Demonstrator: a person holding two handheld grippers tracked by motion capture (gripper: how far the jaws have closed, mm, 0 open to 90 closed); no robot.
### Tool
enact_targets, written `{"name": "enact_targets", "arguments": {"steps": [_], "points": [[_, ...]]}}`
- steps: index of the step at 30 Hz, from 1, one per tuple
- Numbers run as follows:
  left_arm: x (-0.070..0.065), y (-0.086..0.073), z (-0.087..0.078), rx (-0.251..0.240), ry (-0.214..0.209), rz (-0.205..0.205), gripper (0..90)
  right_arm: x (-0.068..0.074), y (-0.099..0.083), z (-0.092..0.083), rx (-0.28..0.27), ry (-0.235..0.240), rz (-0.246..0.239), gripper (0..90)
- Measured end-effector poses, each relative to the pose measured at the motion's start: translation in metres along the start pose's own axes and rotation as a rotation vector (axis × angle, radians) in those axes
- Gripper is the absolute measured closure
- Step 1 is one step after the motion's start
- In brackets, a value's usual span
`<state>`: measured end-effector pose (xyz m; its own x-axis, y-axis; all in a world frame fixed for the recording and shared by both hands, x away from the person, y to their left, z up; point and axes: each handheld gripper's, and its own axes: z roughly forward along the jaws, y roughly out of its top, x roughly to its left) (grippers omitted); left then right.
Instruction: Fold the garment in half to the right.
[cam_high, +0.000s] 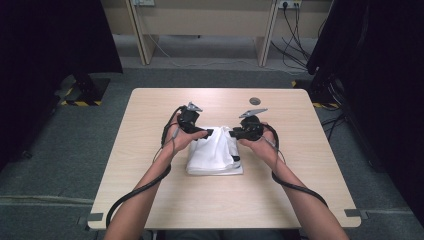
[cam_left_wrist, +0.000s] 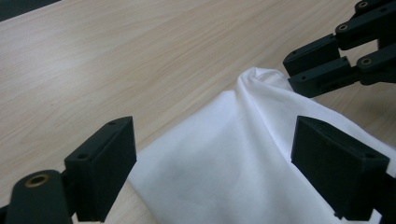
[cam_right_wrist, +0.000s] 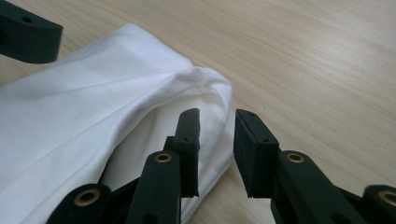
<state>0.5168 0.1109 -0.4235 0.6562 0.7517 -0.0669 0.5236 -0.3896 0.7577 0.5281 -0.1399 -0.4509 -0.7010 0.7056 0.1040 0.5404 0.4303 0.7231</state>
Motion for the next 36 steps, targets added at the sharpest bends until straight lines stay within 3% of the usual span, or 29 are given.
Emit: {"name": "enact_targets", "arguments": {"steps": [8,13,19,22,26,31,36], "points": [[0.001,-0.007,-0.001,0.004,0.003,-0.001,13.8,-0.004,-0.002,0.008,0.02,0.004,0.025,84.6],[0.0,-0.009,0.002,0.006,0.001,-0.003,13.8,-0.006,-0.001,0.004,0.005,-0.004,0.031,86.1],[0.0,-0.011,0.005,0.014,0.0,0.001,13.9,-0.008,0.001,-0.002,-0.009,-0.011,0.036,86.0],[-0.001,-0.011,0.005,0.014,-0.001,0.001,14.0,-0.009,0.001,0.002,-0.004,-0.018,0.03,77.9],[-0.001,-0.011,0.005,0.016,0.001,0.001,14.0,-0.008,0.002,0.008,-0.009,-0.004,0.033,74.6],[-0.001,-0.011,0.004,0.021,0.002,0.005,14.1,-0.008,0.002,0.016,0.025,0.006,0.033,86.3],[-0.002,-0.011,0.004,0.023,0.001,0.007,14.1,-0.006,0.004,0.009,0.001,0.001,0.026,88.1]]}}
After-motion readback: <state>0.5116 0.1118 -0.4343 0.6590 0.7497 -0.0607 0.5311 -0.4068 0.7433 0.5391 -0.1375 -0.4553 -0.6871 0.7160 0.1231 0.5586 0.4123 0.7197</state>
